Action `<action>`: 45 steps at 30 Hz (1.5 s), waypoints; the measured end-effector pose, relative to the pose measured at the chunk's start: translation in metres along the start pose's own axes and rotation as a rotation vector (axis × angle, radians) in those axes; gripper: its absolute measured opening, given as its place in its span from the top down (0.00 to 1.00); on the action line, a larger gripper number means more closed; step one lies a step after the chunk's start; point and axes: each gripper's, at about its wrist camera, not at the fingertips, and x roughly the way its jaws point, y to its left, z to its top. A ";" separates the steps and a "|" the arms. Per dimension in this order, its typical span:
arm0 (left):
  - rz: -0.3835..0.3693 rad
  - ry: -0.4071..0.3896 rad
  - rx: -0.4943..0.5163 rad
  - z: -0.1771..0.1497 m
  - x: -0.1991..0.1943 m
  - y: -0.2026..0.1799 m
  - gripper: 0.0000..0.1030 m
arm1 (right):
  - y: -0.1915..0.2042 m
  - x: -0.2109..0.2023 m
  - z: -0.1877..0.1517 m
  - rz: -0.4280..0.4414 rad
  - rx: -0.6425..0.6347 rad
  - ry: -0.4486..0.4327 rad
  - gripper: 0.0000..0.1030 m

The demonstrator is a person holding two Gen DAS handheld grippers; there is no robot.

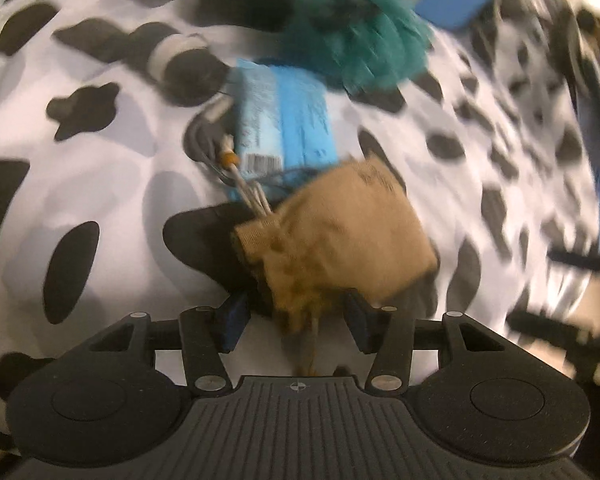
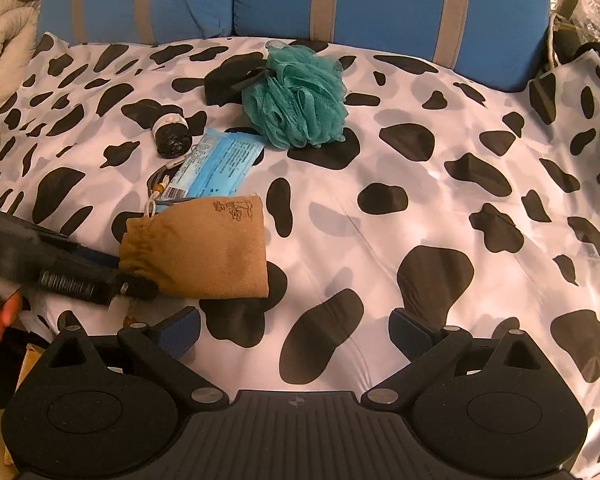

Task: Organize soft objects
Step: 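Grasp the tan pouch by its drawstring with the left tool, then lift the tan pouch with the left tool while the right tool reaches toward the thin black cable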

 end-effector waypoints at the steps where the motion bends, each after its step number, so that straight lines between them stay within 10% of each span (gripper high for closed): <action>1: -0.011 -0.013 -0.023 0.001 0.000 0.002 0.51 | 0.001 0.000 0.000 0.001 -0.003 0.000 0.03; 7: -0.012 -0.074 -0.034 -0.001 0.003 -0.001 0.54 | 0.001 0.003 -0.002 0.001 -0.010 0.013 0.03; 13: 0.066 -0.108 0.061 -0.004 0.001 -0.010 0.89 | -0.001 0.005 -0.003 -0.009 -0.003 0.013 0.03; 27: -0.005 -0.232 0.175 -0.004 -0.052 -0.033 0.91 | 0.000 0.009 0.003 -0.022 -0.004 -0.009 0.03; 45: 0.197 -0.435 0.174 0.004 -0.132 -0.004 0.91 | 0.035 0.035 0.032 0.016 -0.087 -0.049 0.03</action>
